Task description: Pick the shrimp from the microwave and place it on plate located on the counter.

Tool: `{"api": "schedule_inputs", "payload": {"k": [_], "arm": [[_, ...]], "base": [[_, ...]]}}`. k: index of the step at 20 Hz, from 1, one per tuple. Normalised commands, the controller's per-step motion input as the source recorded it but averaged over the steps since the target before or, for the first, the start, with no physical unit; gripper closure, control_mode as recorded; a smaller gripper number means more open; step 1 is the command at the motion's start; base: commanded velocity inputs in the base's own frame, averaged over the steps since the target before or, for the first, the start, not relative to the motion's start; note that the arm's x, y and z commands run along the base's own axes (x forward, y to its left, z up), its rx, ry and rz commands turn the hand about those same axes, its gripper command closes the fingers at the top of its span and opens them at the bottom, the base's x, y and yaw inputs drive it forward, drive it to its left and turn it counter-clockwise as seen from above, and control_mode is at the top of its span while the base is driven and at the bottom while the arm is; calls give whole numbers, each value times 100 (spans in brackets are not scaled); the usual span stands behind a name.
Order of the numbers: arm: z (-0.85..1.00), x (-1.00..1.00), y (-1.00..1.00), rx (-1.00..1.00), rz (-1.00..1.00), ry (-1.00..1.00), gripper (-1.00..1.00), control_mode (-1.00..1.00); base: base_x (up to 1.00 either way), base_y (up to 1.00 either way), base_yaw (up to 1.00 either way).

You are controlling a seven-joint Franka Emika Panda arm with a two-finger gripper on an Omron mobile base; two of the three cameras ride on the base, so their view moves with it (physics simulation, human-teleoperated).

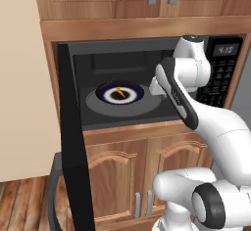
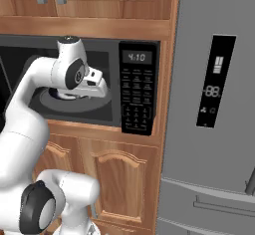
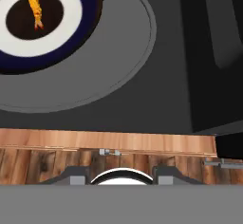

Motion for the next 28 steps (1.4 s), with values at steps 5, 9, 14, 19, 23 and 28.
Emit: {"api": "schedule_inputs", "payload": {"k": [5,9,14,19,23,28], "arm": [[-9,-36,29,0,2,-2,-100,-100],[-5,-22,80,0,5,-15,-100,-100],[0,26,63,3,3,-14,-100,-100],[0,46,50,6,1,-11,-100,-100],[0,35,44,5,3,-14,-100,-100],[-8,33,25,1,0,-14,-100,-100]], "base": [[0,0,0],[0,0,0],[0,0,0],[0,0,0],[0,0,0],[0,0,0]]}}
